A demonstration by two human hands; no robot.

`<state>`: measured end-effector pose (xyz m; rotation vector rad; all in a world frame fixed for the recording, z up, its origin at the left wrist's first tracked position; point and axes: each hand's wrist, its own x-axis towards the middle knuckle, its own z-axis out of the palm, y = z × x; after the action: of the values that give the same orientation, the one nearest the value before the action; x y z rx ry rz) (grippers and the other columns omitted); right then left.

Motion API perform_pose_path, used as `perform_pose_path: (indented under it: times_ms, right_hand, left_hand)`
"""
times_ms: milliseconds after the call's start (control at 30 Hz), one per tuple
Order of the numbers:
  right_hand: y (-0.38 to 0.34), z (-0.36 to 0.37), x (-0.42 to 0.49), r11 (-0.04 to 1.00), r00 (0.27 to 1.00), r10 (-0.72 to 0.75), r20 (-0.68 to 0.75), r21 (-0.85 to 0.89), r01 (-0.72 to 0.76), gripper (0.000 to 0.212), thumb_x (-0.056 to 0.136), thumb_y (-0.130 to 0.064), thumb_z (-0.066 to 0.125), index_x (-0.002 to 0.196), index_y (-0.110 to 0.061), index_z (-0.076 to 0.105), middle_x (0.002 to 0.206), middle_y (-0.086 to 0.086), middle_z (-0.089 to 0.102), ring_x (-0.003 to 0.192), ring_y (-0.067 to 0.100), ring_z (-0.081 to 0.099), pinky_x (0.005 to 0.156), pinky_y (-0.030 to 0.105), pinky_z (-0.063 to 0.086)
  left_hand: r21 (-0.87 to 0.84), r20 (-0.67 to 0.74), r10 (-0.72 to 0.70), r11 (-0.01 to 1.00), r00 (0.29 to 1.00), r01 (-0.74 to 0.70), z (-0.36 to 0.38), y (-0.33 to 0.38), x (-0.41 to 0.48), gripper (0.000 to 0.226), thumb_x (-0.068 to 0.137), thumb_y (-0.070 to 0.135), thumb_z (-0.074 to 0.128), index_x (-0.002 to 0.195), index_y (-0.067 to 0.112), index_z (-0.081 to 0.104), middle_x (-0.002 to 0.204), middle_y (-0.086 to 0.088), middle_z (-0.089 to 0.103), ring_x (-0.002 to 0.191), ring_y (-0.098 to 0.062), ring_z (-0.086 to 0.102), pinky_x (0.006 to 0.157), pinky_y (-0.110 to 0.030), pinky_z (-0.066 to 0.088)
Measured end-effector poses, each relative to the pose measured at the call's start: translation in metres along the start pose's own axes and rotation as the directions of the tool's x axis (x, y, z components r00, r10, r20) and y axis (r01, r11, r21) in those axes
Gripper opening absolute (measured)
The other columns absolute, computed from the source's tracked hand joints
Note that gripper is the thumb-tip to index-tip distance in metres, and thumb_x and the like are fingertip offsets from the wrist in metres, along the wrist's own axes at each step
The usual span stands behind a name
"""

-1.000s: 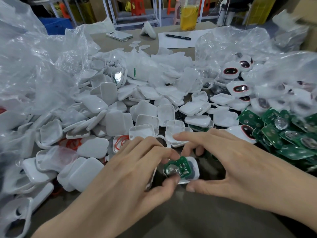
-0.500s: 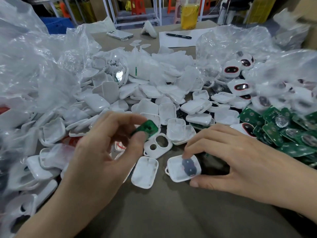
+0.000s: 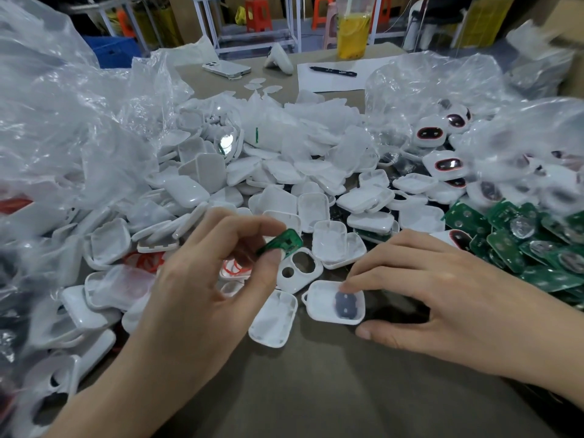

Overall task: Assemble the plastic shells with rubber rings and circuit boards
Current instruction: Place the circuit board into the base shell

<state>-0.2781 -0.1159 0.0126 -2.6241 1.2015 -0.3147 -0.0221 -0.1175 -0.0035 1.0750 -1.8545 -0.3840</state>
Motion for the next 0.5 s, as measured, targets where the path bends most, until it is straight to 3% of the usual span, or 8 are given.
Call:
perform_pose_path:
  times_ms: [233, 500]
  right_hand:
    - [-0.0017, -0.0001, -0.0005, 1.000, 1.000, 0.002, -0.001, 0.016, -0.002, 0.032, 0.089, -0.059, 0.052, 0.113, -0.044, 0.065, 0.113, -0.029, 0.057, 0.107, 0.000, 0.050, 0.097, 0.017, 0.037]
    - [0.0002, -0.0008, -0.0008, 0.999, 1.000, 0.008, 0.005, 0.040, -0.008, 0.034, 0.086, -0.058, 0.055, 0.118, -0.047, 0.058, 0.116, -0.033, 0.055, 0.114, -0.001, 0.048, 0.099, 0.015, 0.035]
  left_hand:
    - [0.024, 0.003, 0.002, 1.000, 1.000, -0.002, -0.0004, -0.0005, -0.0003, 0.020, 0.092, 0.022, 0.065, 0.112, 0.022, 0.066, 0.101, 0.004, 0.063, 0.092, -0.022, 0.067, 0.081, -0.035, 0.054]
    - [-0.071, 0.004, -0.059, 0.996, 0.998, 0.059, 0.0024, 0.0040, -0.0021, 0.021, 0.089, 0.033, 0.063, 0.110, 0.036, 0.065, 0.099, 0.009, 0.065, 0.091, -0.013, 0.069, 0.084, -0.015, 0.051]
